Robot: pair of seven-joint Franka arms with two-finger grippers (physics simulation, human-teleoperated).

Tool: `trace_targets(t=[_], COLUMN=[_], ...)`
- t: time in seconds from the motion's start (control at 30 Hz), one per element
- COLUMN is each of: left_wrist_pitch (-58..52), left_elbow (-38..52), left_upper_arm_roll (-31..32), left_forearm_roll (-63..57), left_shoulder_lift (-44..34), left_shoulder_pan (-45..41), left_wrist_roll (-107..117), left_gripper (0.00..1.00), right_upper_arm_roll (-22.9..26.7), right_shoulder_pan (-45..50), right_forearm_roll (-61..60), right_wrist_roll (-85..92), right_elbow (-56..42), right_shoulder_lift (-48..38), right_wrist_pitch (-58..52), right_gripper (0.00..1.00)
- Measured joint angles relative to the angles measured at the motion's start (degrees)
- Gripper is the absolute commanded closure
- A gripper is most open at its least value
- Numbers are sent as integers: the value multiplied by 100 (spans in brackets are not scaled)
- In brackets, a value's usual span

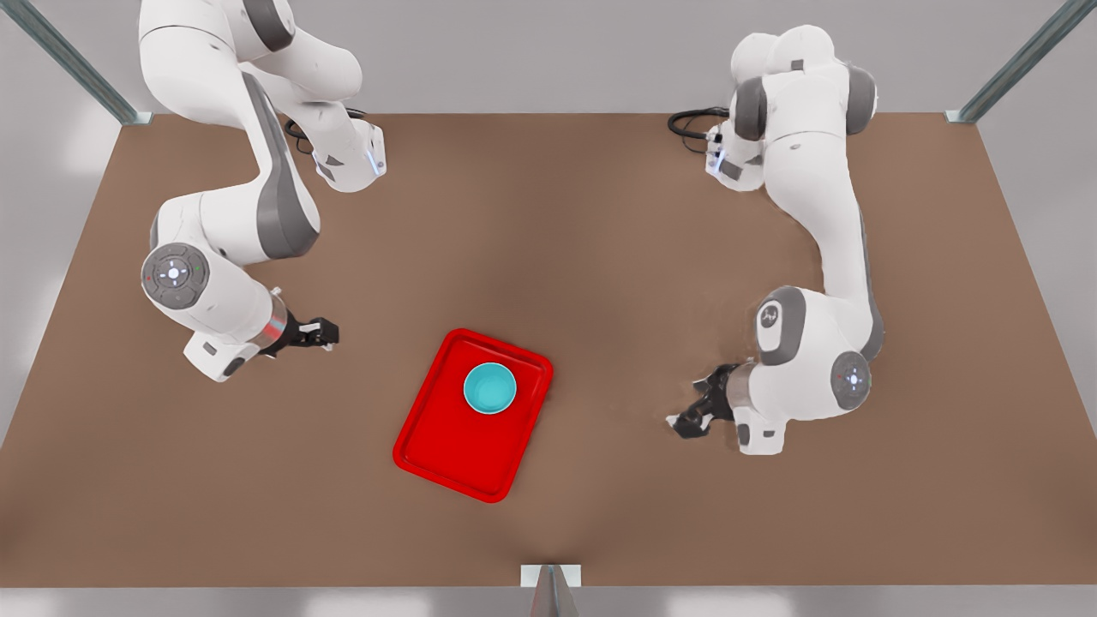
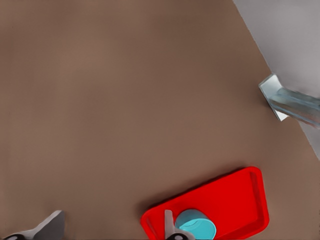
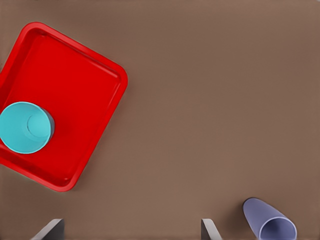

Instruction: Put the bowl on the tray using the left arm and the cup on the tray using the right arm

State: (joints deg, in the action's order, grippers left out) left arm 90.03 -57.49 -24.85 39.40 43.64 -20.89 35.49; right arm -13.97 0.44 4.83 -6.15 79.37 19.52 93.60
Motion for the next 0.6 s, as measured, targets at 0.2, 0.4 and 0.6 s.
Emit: trace_targets(t=[0.2,0.4,0.6], left_wrist_pitch=[-1899,-390,-383], left_elbow=[-746,-2575,-2549], left_upper_arm_roll=[1723,2609,2591], left_forearm_roll=[-2347,-4129,-4329], left_shoulder_lift=[-2554,-3644,-3386], left_shoulder_pan=[782,1427,1463], left_wrist_roll=[-3157,-3083,-3083], left_gripper=[0,0,0], right_upper_arm_roll=[-360,-378,-376], right_shoulder_pan=[-44,-1332,-3637], right_forearm_roll=[18,-377,-351], right_wrist_roll=[-677,-566,1453], right_elbow=[977,2592,3275], right_shoulder_lift=[-359,-1279,-1066], right_wrist_pitch=[50,1204,2338], right_gripper=[0,0,0])
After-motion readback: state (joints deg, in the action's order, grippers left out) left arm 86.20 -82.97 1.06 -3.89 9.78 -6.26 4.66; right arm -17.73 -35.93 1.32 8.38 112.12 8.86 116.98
